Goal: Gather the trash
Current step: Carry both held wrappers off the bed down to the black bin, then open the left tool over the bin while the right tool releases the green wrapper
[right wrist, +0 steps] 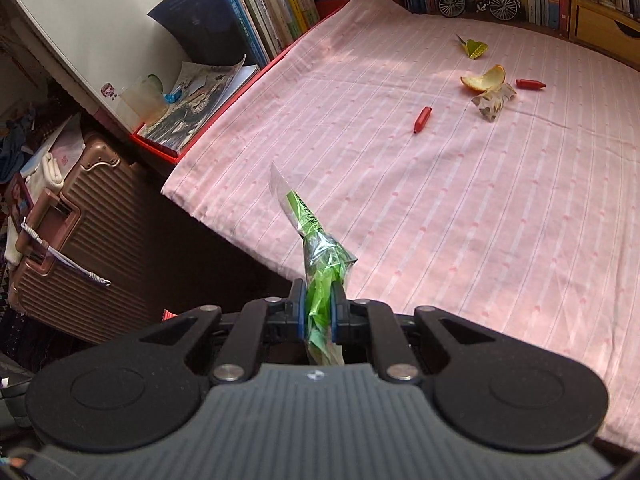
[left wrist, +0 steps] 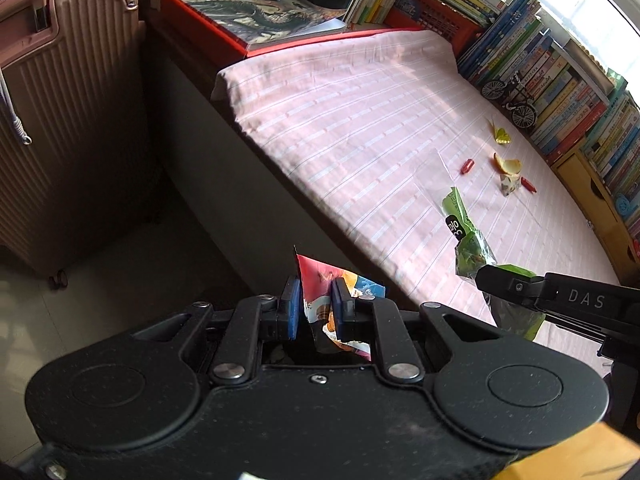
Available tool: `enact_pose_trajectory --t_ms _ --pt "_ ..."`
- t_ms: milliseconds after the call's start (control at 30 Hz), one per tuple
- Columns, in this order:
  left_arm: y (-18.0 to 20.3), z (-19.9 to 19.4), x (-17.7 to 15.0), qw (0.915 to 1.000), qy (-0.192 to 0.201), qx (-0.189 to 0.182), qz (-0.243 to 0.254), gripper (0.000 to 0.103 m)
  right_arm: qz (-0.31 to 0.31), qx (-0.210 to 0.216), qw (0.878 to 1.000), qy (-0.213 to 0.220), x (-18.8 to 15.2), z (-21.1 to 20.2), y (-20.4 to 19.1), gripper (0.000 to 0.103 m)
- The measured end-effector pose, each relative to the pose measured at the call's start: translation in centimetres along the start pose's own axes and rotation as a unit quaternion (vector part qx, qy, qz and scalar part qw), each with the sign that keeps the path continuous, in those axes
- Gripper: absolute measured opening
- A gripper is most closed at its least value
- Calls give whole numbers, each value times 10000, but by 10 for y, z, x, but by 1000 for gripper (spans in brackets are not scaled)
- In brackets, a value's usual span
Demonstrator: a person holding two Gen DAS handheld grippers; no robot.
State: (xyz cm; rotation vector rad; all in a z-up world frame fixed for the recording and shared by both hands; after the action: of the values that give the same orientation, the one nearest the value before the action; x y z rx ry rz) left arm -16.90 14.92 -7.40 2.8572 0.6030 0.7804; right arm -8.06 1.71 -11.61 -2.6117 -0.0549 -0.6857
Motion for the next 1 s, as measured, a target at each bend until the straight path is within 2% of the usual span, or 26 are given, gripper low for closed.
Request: enact_pose_trajectory --t_ms 233,467,1000 --pt "-24 8 -43 9989 -450 104 -34 16 -201 -105 9991 -345 -49 4 -15 15" --pt "-38 24 -76 9956 -920 164 -107 16 -255 -207 9969 -709 -79 15 -16 15" --pt "-27 49 -98 9895 -1438 73 137 17 -39 -336 9917 -1238 -110 29 0 17"
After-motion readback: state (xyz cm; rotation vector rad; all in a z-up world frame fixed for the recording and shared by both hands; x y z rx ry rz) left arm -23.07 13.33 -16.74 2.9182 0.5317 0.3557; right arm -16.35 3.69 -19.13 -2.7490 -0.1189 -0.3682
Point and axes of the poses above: each gripper's, at about its wrist camera, not at the fingertips, and z roughly the way its jaws point, y to its right, x to its top, the point moved 7 cm from there along z, roughly the way its jaws point, and after that the axes turned 7 degrees about z, right-handed, at the moved point
